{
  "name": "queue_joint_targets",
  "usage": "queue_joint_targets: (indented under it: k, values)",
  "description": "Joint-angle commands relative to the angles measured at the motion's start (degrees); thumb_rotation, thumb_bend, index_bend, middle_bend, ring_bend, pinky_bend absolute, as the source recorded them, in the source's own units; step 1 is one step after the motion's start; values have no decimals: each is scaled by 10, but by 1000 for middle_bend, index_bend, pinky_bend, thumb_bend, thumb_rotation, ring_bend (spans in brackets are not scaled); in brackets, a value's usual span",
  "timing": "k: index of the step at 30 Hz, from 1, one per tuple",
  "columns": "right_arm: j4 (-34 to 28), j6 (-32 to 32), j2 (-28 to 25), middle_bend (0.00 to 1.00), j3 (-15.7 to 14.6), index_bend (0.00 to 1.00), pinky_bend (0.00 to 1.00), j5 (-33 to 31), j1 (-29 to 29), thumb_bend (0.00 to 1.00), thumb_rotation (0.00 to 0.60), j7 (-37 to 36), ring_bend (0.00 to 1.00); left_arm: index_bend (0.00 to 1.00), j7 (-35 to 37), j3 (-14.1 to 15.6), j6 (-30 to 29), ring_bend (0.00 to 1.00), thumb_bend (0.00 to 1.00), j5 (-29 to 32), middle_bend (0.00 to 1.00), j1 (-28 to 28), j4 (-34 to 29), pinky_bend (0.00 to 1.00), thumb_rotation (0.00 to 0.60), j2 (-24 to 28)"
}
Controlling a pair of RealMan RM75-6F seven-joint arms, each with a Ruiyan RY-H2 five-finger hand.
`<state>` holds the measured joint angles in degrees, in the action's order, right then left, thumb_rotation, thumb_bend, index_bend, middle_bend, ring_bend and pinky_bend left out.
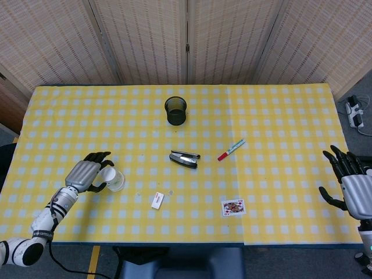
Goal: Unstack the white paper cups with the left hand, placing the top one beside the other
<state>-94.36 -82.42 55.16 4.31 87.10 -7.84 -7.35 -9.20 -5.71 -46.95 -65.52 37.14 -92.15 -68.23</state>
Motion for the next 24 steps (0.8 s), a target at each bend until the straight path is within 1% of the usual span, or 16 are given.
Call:
queue_joint_targets:
  k: [1, 15, 20, 24]
  values:
    - [0, 0, 0, 28, 0, 56, 60, 0, 0, 360, 600, 0, 83, 307, 0, 0, 0, 85, 406, 1, 83, 1, 0, 114, 600, 0]
    - [-1, 1, 0, 29, 0, 56, 60, -1, 1, 360, 600, 0, 85, 383, 8, 0, -17, 114, 407, -4, 125, 1, 2, 121, 600, -4]
    - [-4, 0, -2, 28, 1, 57, 60, -1, 1, 360, 600, 2, 86, 386, 12, -1, -24, 116, 407, -10, 130, -1, -11, 121, 600, 9]
    - [-6, -2, -3, 28, 1, 57, 60, -1, 1, 361, 600, 3, 85, 386, 23, -5, -33, 117, 407, -18, 133, -5, -33, 121, 600, 30]
